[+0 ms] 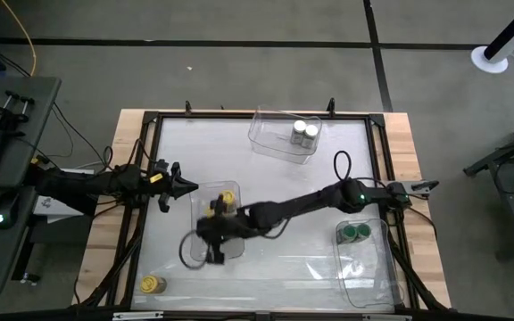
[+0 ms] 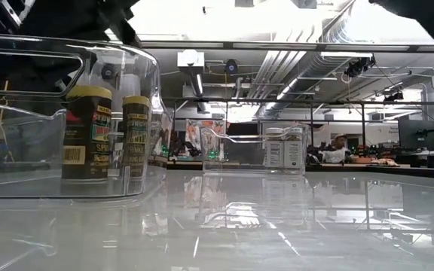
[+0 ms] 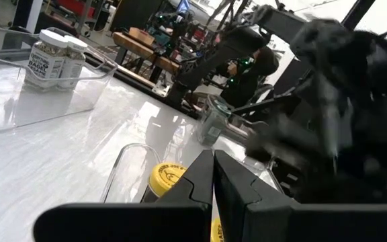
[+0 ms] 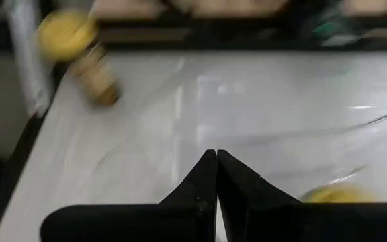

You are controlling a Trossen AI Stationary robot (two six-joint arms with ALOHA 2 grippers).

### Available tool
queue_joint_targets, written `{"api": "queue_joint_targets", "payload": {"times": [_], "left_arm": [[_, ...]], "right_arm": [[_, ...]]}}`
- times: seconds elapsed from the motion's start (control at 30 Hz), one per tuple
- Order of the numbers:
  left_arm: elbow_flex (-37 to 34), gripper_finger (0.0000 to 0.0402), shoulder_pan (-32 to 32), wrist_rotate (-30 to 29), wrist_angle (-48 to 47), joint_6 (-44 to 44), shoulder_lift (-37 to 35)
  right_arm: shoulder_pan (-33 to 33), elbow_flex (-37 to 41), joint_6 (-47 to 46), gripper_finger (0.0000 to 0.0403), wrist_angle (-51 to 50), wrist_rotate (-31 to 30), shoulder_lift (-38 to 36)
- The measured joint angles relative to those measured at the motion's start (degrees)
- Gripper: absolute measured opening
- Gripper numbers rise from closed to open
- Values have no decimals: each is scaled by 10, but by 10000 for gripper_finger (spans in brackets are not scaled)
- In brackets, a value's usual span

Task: Sort spices by type
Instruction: Put the top yellow seasoning bottle into the left transparent bin

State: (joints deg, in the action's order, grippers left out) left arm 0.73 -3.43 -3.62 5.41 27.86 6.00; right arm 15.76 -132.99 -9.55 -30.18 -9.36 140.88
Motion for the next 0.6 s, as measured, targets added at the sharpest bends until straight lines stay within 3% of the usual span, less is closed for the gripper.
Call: {"api": "queue_joint_targets", "payload": {"times": [0.1, 0.23, 0.3, 0.6], "left_arm": [[0, 1, 0, 0, -1, 0, 0], [0, 1, 0, 0, -1, 0, 0], [0, 1, 0, 0, 0, 0, 0], [0, 1, 0, 0, 0, 0, 0]], "right_arm": [[17, 0, 6, 0, -40, 1, 0], [17, 0, -22, 0, -95, -83, 1], [9, 0, -24, 0, -96, -95, 2], [-19, 0, -34, 0, -130, -49, 1]]}}
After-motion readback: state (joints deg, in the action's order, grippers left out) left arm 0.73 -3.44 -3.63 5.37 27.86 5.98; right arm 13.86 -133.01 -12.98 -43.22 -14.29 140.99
